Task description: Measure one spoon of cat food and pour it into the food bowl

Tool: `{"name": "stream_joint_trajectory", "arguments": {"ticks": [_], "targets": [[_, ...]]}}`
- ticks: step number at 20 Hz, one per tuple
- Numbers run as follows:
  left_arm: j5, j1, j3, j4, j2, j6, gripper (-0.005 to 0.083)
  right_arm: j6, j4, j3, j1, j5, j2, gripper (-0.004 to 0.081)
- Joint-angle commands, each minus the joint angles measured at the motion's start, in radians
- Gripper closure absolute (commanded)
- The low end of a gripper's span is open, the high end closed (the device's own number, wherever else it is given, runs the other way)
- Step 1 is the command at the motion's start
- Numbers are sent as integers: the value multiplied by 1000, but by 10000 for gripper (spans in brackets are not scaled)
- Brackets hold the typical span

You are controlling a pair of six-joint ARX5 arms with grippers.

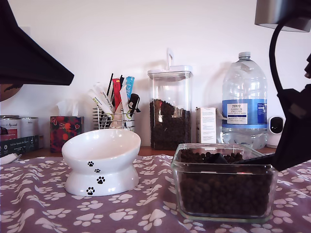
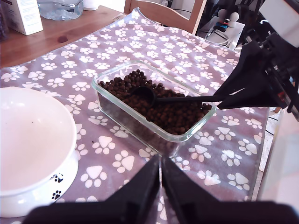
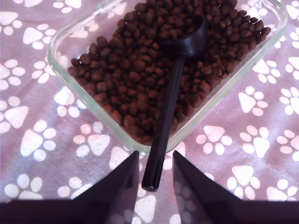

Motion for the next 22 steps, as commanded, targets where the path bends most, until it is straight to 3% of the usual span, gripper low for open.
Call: {"name": "stream_joint_trajectory", "arguments": {"ticks": [1, 9, 22], "targets": [[0, -2, -2, 9, 4, 4, 793, 4, 10, -14, -3, 0, 4, 625], [0, -2, -2, 8, 4, 4, 793, 4, 16, -14, -3, -3, 4, 756], [0, -2, -2, 7, 4, 3, 793, 35, 36, 6, -3, -35, 4, 782]]}}
